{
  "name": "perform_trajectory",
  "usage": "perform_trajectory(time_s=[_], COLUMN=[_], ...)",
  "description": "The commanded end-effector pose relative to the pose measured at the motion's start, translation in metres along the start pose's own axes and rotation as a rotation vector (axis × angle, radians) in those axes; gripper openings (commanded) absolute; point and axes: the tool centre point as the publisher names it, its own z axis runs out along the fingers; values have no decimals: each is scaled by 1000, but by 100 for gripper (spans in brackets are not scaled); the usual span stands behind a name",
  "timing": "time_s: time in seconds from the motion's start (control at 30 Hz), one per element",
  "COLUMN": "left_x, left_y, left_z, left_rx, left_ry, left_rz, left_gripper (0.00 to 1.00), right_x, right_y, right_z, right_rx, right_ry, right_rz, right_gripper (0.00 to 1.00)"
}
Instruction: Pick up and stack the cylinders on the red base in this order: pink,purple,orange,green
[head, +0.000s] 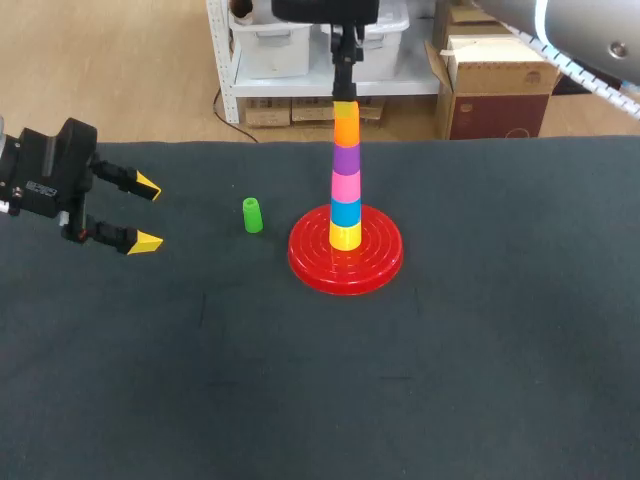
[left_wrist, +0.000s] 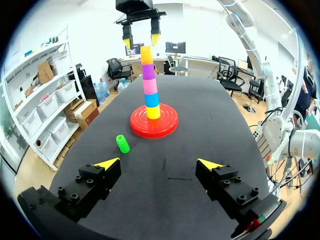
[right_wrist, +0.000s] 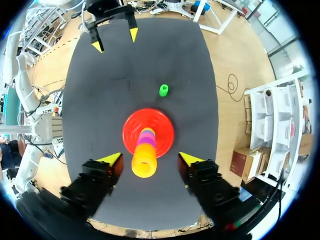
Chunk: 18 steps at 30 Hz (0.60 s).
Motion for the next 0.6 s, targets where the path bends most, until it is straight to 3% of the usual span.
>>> perform_trajectory(time_s=[0.03, 0.17, 0.37, 0.6], left_x=[1, 1, 1, 1], left_y=[1, 1, 1, 1], left_z=[0, 0, 0, 0], left_rx=[2, 2, 2, 2], left_ry=[-3, -3, -3, -3], left_rz=[2, 2, 2, 2], left_gripper=[100, 100, 100, 100], right_x=[-12, -33, -63, -71], right_y=[7, 10, 6, 8], right_z=[5, 20, 64, 117], right_rx=[24, 8, -17, -17], right_ry=[1, -1, 1, 30], right_rz=[-13, -35, -11, 17], right_gripper=[100, 100, 100, 100])
